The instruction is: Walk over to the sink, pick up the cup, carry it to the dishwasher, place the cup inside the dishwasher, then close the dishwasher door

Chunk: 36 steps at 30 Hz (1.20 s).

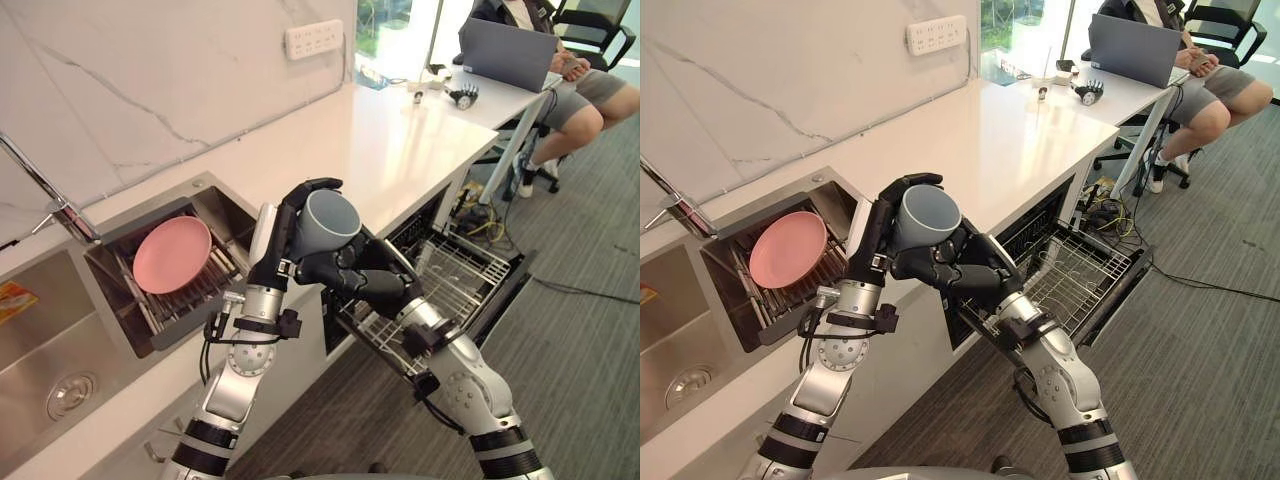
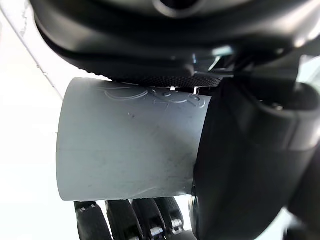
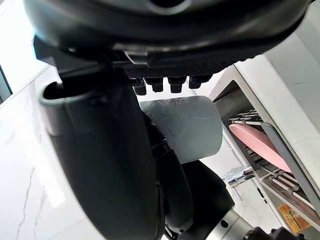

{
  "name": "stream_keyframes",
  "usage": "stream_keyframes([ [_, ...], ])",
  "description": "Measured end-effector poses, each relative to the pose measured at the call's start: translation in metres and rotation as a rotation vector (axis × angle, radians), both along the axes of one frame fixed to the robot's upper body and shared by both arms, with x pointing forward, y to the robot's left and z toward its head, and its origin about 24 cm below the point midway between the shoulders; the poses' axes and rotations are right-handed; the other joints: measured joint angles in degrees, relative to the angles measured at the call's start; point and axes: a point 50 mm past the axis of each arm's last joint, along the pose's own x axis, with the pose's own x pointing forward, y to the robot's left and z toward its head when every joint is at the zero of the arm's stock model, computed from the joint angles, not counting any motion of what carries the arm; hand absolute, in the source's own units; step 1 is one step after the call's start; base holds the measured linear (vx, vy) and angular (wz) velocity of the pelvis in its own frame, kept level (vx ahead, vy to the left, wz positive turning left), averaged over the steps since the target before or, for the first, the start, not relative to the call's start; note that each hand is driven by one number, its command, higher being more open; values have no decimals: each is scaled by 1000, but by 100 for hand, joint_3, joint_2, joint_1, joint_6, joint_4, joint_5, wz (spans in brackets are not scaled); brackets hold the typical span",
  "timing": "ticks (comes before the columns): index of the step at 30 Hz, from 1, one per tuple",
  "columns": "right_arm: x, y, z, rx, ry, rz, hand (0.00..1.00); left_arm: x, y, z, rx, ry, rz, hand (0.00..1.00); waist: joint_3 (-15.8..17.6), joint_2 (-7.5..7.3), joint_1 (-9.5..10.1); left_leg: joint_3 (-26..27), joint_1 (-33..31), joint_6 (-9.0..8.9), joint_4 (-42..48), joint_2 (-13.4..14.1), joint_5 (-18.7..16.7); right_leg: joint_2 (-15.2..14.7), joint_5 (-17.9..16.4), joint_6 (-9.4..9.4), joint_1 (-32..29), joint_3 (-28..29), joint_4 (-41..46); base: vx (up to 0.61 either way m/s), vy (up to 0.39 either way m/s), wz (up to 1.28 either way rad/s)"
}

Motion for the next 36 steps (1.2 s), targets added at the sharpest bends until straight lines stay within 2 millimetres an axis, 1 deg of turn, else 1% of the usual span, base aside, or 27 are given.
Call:
stream_keyframes([
  [9,9,14,9,-22,18,-42,100,1,-6,-2,5,24,-2,0,-4,7,8,-12,0,19,-79,-28,76,-19,45,-4,-25,-5,-13,-3,0,0],
  [17,10,21,10,-12,48,-106,100,2,-6,-4,7,44,8,0,-6,9,11,-33,0,40,-98,-60,108,-53,60,-3,-25,-25,-12,-4,0,0],
  [29,16,22,17,-16,35,-130,100,2,-9,-3,3,41,-7,0,-8,10,13,-130,1,50,-130,-91,159,-78,66,-3,1,-122,-12,-14,-1,4],
  [36,18,23,19,-14,30,-106,100,3,-7,-3,-36,62,-25,0,-9,9,16,-151,2,56,-167,-96,191,-81,84,-5,-1,-151,-12,-3,0,0],
])
